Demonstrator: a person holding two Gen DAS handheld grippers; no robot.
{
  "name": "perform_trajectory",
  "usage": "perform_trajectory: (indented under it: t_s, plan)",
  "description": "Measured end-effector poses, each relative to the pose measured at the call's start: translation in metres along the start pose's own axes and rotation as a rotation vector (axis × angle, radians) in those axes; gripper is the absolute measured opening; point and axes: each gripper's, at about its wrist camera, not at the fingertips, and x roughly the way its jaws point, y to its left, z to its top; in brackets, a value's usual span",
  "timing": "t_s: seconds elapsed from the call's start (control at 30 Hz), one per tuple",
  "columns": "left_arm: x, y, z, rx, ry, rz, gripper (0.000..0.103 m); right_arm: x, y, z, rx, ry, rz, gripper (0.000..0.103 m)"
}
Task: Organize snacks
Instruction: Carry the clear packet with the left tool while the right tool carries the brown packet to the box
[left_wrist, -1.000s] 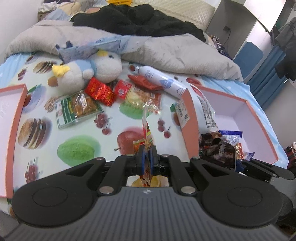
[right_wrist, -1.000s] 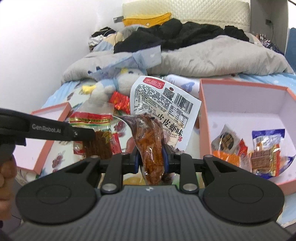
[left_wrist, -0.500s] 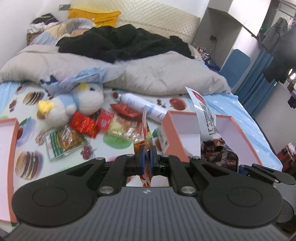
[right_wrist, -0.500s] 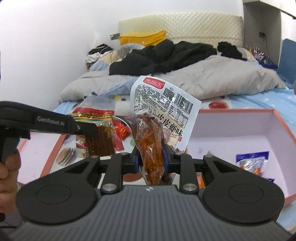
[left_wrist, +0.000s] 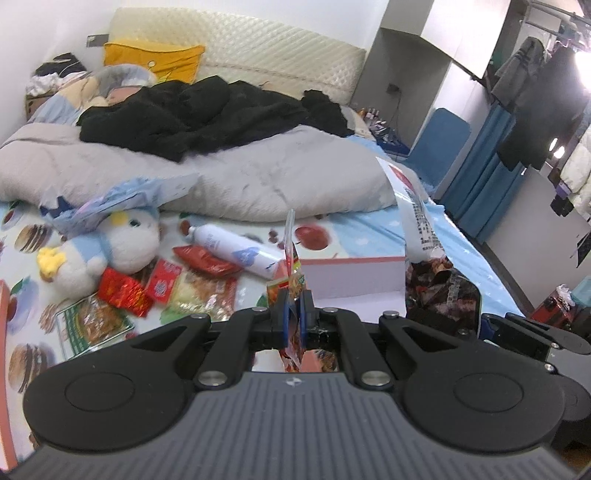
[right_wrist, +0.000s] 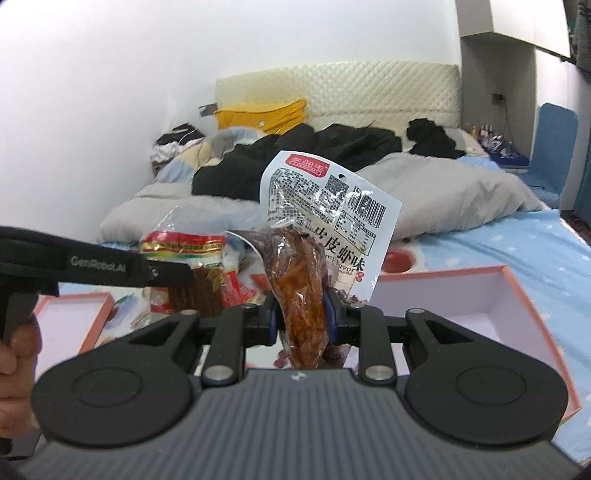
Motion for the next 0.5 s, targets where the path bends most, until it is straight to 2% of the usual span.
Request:
perform_trajectory:
  t_s: [0.27, 0.5]
  plan:
    - [0.029, -0.029, 0.008, 0.017, 0.032, -0.030, 0.006, 0.006, -0.033, -0.002, 0.021, 0.016, -0.047, 0.028]
    - [0.073, -0.059, 0.003, 0.059, 0.104, -0.049, 0.006, 0.017, -0.070, -0.017, 0.055, 0.072, -0.095, 0.028]
